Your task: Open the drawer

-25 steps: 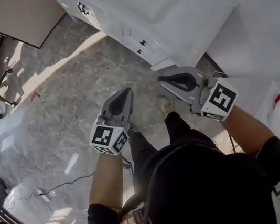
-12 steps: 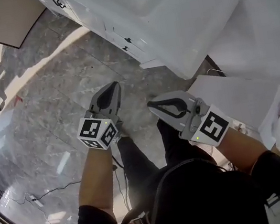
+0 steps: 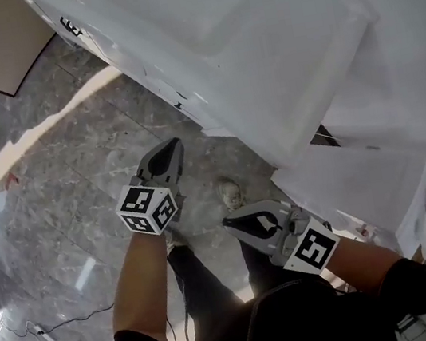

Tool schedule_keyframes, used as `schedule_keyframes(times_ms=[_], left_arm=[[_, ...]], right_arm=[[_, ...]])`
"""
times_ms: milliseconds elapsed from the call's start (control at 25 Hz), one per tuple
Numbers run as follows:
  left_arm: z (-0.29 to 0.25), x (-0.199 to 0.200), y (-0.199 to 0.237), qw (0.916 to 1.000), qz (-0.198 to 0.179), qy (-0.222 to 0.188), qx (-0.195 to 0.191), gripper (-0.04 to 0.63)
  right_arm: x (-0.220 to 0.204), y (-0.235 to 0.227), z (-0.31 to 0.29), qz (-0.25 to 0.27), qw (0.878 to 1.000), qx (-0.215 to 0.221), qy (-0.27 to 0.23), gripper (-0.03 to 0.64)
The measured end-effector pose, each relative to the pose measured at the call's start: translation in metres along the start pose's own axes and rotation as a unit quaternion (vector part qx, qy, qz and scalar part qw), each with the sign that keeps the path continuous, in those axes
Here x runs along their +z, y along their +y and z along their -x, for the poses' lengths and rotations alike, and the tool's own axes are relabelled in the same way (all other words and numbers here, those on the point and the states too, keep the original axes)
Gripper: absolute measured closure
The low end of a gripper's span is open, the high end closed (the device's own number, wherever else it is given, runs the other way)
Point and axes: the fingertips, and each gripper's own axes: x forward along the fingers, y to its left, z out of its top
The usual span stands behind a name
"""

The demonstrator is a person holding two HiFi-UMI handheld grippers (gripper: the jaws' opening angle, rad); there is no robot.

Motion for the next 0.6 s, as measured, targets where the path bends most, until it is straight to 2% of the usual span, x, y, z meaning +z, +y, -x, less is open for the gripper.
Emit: schedule_keyframes(times_ms=[200, 240, 280, 400, 480, 600], left_arm=[[-0.037, 0.001, 0.023, 0.9997, 0.023, -0.008, 0.004, 0.603], [-0.045, 0.000, 0.027, 0.9997, 0.026, -0.004, 0.001, 0.565], [-0.054, -0.003, 0.031, 0.9995, 0.030, 0.003, -0.003, 0.465], [-0.079, -0.010, 0.038, 0.9988, 0.039, 0.026, -0.014, 0.364], [-0.089, -0.009, 0.044, 0.9984, 0.043, 0.032, -0.018, 0.333], [-0.102, -0.002, 0.054, 0.9981, 0.052, 0.029, -0.020, 0.327]], right_arm=[[-0.020, -0.024, 0.007, -0.016, 1.000, -0.016, 0.008, 0.623], [-0.023, -0.029, 0.007, -0.019, 1.000, -0.017, 0.006, 0.623], [-0.026, -0.033, 0.007, -0.024, 1.000, -0.020, 0.004, 0.623], [-0.035, -0.040, 0.013, -0.030, 0.999, -0.029, 0.007, 0.623], [-0.039, -0.045, 0.015, -0.030, 0.999, -0.031, 0.011, 0.623], [-0.044, -0.053, 0.018, -0.031, 0.999, -0.030, 0.017, 0.623]])
